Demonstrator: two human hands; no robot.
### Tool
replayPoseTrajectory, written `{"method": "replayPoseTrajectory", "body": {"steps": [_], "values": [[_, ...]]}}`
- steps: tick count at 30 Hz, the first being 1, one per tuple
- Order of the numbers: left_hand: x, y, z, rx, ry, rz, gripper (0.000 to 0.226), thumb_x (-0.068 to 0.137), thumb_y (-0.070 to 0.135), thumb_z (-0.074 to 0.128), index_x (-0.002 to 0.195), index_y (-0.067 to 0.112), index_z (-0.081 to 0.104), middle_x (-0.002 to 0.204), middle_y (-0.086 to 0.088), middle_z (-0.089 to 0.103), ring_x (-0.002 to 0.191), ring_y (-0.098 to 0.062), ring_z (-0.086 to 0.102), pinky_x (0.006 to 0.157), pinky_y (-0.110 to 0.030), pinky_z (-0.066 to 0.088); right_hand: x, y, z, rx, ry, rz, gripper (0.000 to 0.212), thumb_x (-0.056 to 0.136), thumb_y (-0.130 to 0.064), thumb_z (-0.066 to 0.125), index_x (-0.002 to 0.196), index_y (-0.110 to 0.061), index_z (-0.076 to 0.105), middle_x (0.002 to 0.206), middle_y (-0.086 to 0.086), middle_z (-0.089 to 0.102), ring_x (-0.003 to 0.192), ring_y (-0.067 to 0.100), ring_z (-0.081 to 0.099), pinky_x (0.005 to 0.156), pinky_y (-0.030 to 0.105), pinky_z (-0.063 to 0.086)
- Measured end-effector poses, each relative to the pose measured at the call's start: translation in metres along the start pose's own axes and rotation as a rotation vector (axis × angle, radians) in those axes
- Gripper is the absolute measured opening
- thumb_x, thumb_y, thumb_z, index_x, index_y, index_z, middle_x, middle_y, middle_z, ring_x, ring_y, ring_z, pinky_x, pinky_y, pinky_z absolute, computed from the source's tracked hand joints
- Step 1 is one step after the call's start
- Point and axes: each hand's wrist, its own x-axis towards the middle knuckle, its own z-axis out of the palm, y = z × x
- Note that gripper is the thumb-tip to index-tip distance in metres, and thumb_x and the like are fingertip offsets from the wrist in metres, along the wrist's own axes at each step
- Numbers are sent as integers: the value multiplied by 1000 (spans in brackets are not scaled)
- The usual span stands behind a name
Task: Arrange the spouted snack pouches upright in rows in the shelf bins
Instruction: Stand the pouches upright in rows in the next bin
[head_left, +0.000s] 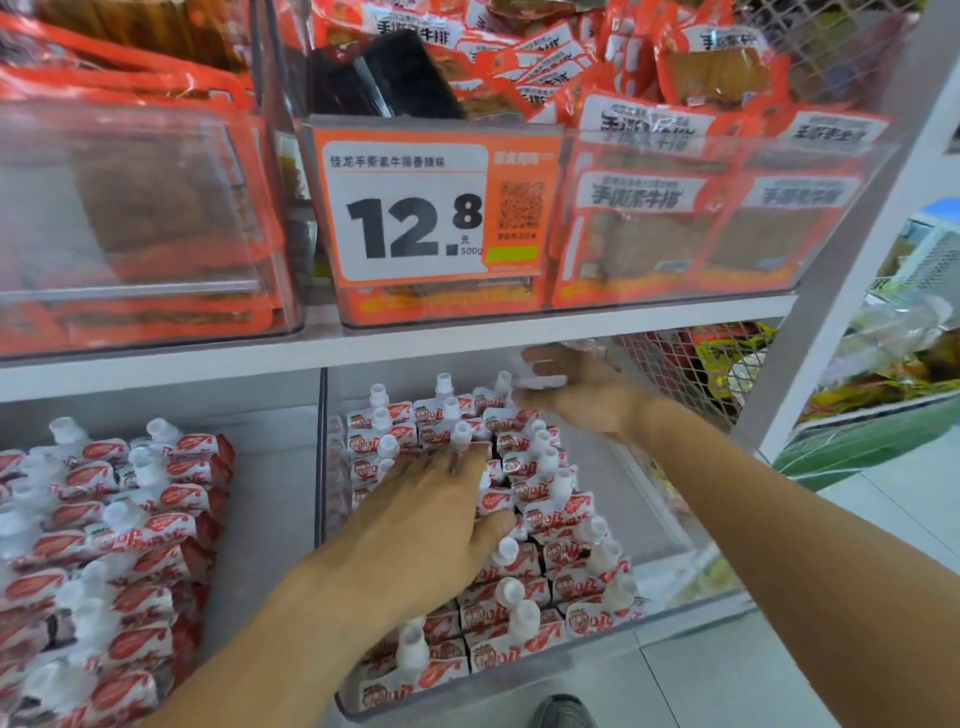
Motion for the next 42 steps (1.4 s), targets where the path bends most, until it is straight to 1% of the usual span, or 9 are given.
{"method": "replayPoseTrajectory", "body": {"steps": [2,4,7,13,18,20,25,30,42], "values": [[1,-2,1,-3,-9,-1,72,98,59,29,154,23,2,159,-3,24,144,-22,24,117,-34,18,-21,3,-14,-104,-26,16,83,78,-42,80,146,-38,33,150,-4,36,133,19,44,102,37,46],[1,-2,0,-15,-8,2,71,98,57,30,154,23,4,159,-2,24,144,-21,24,117,-34,19,-46,-1,-22,-258,-269,120,109,68,-44,87,149,-51,15,159,-7,20,136,26,43,91,40,56],[-10,2,-1,-53,30,39,64,99,53,32,153,27,8,160,-1,13,146,-21,18,117,-36,21,-76,1,-11,-412,-461,187,131,66,-32,91,151,-51,-7,164,-5,11,134,28,46,79,31,60],[-45,25,5,-117,-91,167,53,95,58,40,144,39,29,157,10,-4,146,-21,12,116,-43,27,-91,21,15,-615,-249,-1,131,69,-43,86,153,-37,-15,159,-4,29,138,17,39,92,16,31],[-39,21,5,-121,-106,179,54,85,70,46,119,31,58,139,3,27,117,-18,44,91,-37,47,-100,27,25,-551,-245,-13,135,63,-48,88,140,-61,-22,165,-2,6,151,14,11,118,39,26],[-40,20,7,-123,-99,181,55,84,71,45,122,32,56,141,6,24,120,-16,41,95,-35,45,-102,30,28,-596,-280,15,122,69,-53,82,143,-62,-14,165,0,4,152,16,7,119,44,25],[-45,20,14,-79,-71,189,57,87,71,35,129,35,48,152,10,9,133,-17,31,104,-35,37,-100,32,29,-607,-309,23,103,69,-61,79,146,-58,11,157,-3,26,140,21,38,112,40,37],[-45,19,16,-64,-83,188,59,87,71,32,131,35,46,154,10,5,137,-17,27,109,-36,35,-93,34,28,-596,-271,-5,97,70,-39,81,145,-50,21,139,1,47,119,23,53,92,31,44],[-41,23,12,-19,-128,177,63,86,71,30,136,34,44,152,8,10,134,-15,30,107,-31,34,-90,55,34,-583,-124,-165,81,65,-41,79,138,-47,45,129,1,56,116,21,55,93,32,46]]}}
